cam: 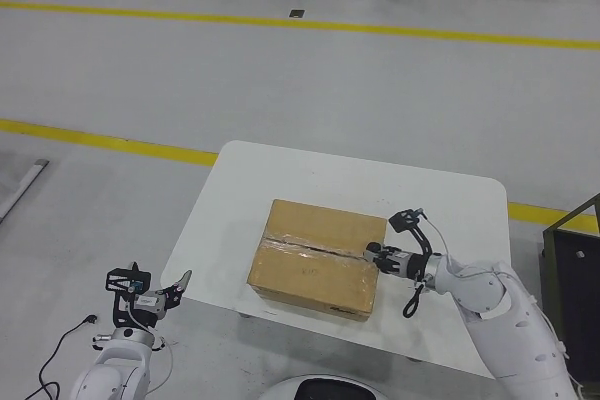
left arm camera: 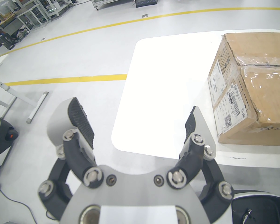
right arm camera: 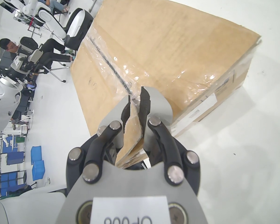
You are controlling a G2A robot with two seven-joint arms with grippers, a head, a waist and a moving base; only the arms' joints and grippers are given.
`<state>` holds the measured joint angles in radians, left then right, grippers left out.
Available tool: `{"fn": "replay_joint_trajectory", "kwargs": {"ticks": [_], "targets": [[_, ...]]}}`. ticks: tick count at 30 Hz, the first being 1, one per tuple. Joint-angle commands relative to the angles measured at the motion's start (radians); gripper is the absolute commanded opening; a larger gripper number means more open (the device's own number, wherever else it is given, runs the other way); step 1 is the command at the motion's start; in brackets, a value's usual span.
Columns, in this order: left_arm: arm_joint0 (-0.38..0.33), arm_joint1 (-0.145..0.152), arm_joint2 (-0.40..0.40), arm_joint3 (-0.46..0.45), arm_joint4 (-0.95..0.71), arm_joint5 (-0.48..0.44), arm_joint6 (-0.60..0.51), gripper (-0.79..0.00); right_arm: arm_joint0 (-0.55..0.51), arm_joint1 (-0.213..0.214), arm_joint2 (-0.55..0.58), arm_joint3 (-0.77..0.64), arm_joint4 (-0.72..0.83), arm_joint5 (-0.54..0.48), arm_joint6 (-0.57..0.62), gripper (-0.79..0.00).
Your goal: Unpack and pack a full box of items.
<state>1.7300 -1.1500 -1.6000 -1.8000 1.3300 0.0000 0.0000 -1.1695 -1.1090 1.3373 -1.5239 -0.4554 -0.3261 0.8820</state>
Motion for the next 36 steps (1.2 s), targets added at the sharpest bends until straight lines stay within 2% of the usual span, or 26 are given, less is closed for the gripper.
{"fn": "replay_joint_trajectory", "kwargs": {"ticks": [1,16,24,29,36], "targets": [[0.000,0.000,0.000,0.000,0.000,0.000,0.000,0.000,0.001,0.001,0.001,-0.005,-0.002,-0.003,-0.008,-0.785],[0.000,0.000,0.000,0.000,0.000,0.000,0.000,0.000,-0.019,0.012,0.018,-0.076,0.012,-0.047,-0.072,-0.785],[0.000,0.000,0.000,0.000,0.000,0.000,0.000,0.000,-0.022,0.017,0.021,-0.131,0.081,-0.123,-0.075,-0.785],[0.000,0.000,0.000,0.000,0.000,0.000,0.000,0.000,-0.035,0.019,0.023,-0.133,0.081,-0.170,-0.136,-0.785],[0.000,0.000,0.000,0.000,0.000,0.000,0.000,0.000,-0.035,0.019,0.023,-0.133,0.081,-0.170,-0.136,-0.785]]}}
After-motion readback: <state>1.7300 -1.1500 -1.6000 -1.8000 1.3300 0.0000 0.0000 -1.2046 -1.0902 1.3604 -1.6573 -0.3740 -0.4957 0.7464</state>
